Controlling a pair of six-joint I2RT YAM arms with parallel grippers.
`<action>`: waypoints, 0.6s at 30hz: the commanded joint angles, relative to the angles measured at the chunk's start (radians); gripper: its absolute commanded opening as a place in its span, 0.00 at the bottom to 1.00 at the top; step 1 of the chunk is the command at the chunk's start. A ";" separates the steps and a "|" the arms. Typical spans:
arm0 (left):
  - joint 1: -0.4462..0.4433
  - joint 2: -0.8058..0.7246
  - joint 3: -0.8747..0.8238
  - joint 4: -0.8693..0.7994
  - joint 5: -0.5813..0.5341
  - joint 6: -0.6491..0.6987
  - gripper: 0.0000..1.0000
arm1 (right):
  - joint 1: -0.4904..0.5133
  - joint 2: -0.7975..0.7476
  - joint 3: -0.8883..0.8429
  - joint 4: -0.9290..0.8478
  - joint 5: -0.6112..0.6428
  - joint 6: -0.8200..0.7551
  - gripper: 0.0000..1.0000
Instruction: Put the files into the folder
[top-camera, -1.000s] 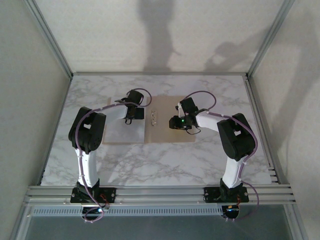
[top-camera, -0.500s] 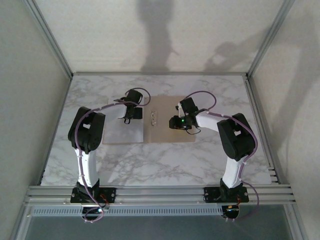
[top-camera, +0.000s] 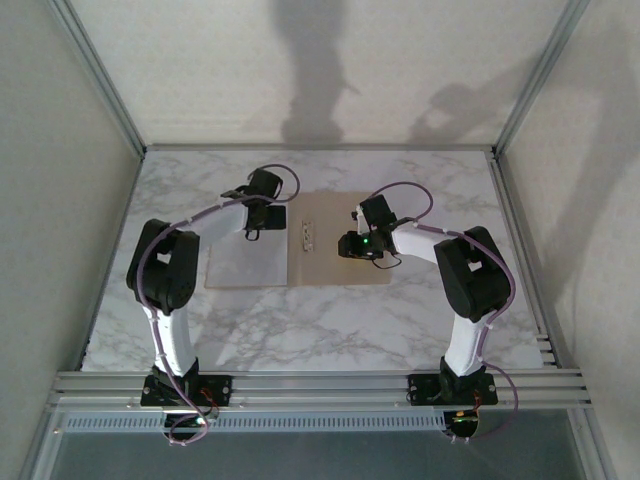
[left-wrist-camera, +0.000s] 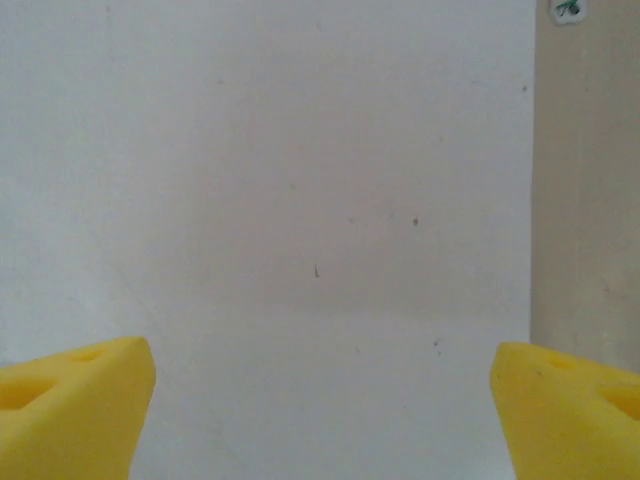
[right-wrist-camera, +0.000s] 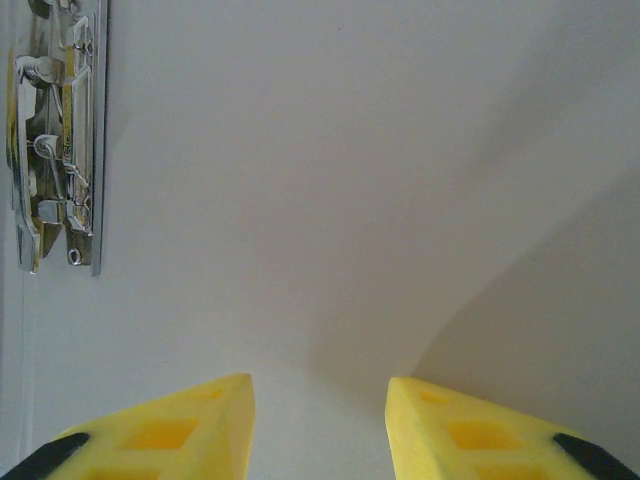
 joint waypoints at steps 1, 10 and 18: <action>0.005 -0.033 0.004 -0.027 0.023 -0.030 0.86 | -0.005 -0.021 0.003 -0.036 0.008 0.014 0.41; 0.006 -0.016 -0.065 0.028 0.055 -0.069 0.83 | -0.004 -0.020 -0.005 -0.036 0.005 0.016 0.41; 0.012 0.007 -0.119 0.051 0.043 -0.068 0.83 | -0.006 -0.029 -0.006 -0.043 0.009 0.018 0.41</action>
